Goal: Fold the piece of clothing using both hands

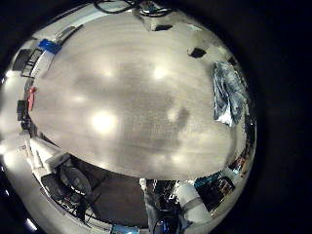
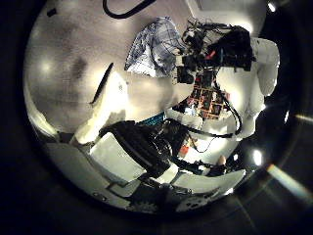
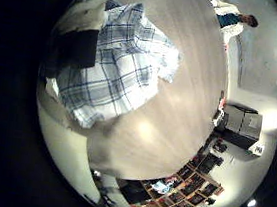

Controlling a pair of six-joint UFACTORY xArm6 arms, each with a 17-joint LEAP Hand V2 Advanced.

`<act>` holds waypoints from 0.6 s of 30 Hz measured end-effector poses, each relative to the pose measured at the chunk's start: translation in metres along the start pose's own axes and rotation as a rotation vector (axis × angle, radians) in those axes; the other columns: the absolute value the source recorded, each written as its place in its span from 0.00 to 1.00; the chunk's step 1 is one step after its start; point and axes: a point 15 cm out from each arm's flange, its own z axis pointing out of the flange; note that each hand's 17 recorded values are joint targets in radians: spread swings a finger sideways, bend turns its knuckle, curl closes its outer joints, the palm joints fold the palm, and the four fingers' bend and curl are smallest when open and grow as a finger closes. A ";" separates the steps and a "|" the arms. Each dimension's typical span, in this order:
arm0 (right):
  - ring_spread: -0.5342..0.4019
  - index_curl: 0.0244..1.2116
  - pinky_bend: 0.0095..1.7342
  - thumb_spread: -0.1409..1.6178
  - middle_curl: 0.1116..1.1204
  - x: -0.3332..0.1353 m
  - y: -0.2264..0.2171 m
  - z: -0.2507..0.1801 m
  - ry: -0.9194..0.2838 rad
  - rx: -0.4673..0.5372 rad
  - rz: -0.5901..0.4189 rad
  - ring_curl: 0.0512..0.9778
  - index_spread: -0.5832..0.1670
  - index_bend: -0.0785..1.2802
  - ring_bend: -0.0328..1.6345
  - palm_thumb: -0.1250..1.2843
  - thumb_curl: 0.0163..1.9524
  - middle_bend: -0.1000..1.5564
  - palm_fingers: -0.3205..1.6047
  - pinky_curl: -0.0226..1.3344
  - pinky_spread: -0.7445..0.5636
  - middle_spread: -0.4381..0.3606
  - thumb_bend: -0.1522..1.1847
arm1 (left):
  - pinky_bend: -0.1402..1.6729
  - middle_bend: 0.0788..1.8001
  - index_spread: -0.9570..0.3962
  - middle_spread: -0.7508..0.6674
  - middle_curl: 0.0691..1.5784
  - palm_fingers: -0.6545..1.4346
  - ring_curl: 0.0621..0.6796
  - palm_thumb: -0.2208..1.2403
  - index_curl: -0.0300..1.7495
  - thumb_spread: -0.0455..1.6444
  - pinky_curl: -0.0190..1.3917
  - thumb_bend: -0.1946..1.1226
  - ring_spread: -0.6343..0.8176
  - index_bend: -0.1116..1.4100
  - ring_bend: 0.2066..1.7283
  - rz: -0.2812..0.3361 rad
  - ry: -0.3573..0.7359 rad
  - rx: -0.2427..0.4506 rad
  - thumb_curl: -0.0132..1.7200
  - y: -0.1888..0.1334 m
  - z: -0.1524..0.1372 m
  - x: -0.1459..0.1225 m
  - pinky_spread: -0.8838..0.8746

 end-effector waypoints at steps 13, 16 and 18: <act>0.46 0.34 0.62 0.76 0.29 0.088 0.041 -0.123 -0.013 0.210 0.140 0.48 0.14 0.18 0.60 0.45 0.24 0.33 0.16 0.53 0.60 0.37 0.09 | 0.18 0.07 0.63 0.58 0.21 0.47 0.27 0.54 0.31 0.84 0.21 0.14 0.57 0.21 0.23 0.052 -0.018 -0.025 0.20 -0.002 0.011 0.045 0.66; 0.50 0.31 0.60 0.76 0.28 0.116 0.071 -0.143 -0.012 0.222 0.201 0.44 0.14 0.18 0.59 0.44 0.22 0.32 0.17 0.50 0.67 0.40 0.10 | 0.18 0.06 0.63 0.58 0.21 0.47 0.27 0.53 0.31 0.84 0.21 0.14 0.57 0.21 0.23 0.076 -0.043 -0.009 0.20 -0.006 0.002 0.065 0.66; 0.51 0.30 0.59 0.75 0.27 0.132 0.094 -0.150 -0.010 0.215 0.240 0.43 0.15 0.18 0.58 0.43 0.22 0.32 0.17 0.49 0.70 0.41 0.10 | 0.18 0.07 0.63 0.58 0.21 0.47 0.27 0.53 0.31 0.84 0.21 0.14 0.57 0.21 0.23 0.084 -0.052 -0.005 0.20 -0.005 -0.002 0.078 0.66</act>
